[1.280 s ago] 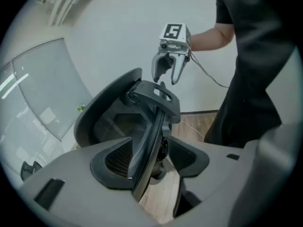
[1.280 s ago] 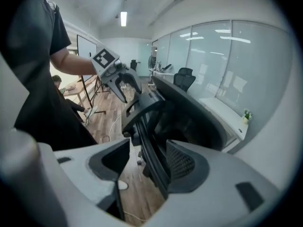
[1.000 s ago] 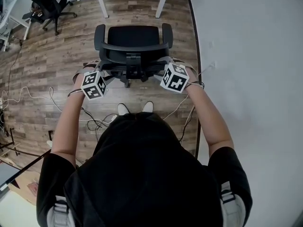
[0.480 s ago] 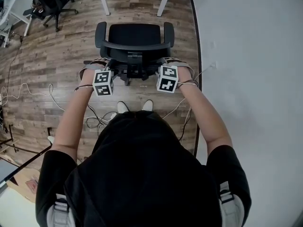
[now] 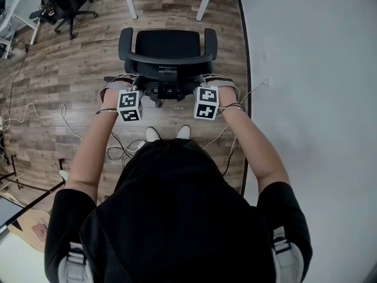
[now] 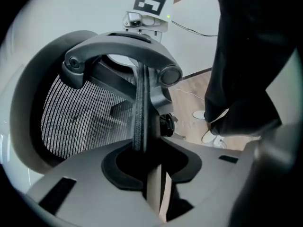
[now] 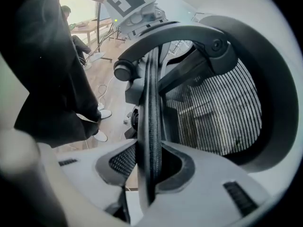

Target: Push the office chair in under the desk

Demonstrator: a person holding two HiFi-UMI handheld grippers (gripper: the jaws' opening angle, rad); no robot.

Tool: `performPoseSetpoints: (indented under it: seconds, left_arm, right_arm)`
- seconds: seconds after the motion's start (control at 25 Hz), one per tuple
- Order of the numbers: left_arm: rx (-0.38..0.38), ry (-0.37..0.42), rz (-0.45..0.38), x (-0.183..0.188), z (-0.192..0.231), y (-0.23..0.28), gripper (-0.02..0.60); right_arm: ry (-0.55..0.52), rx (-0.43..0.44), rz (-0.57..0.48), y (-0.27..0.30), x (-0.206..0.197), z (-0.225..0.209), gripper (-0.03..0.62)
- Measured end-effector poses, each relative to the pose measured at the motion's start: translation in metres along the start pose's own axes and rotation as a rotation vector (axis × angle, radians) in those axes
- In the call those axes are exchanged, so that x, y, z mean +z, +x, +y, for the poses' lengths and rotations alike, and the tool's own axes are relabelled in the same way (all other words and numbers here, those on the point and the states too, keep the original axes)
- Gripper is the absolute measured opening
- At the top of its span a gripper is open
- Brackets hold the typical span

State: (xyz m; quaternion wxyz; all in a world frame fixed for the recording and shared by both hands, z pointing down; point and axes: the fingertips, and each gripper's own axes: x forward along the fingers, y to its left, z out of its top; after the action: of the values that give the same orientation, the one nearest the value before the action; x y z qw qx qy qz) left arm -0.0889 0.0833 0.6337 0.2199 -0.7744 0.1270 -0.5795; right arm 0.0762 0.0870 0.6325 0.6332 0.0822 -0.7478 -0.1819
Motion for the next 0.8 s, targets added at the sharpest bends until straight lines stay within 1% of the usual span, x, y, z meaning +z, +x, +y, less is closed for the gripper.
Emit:
performPoseSetpoints:
  seconds: [0.28,0.68,0.8]
  left_arm:
    - [-0.003,0.010,-0.013,0.000,0.000,0.002,0.087]
    - [-0.003,0.010,-0.013,-0.002,0.000,0.008,0.081]
    - [-0.006,0.006,-0.012,-0.004,0.011,0.014,0.080]
  right_arm:
    - [-0.014,-0.034,-0.007,0.002,0.000,0.000,0.101]
    - [-0.010,-0.028,-0.014,0.007,0.000,-0.002,0.098]
    - [-0.009,-0.027,-0.016,0.011,-0.002,-0.014,0.098]
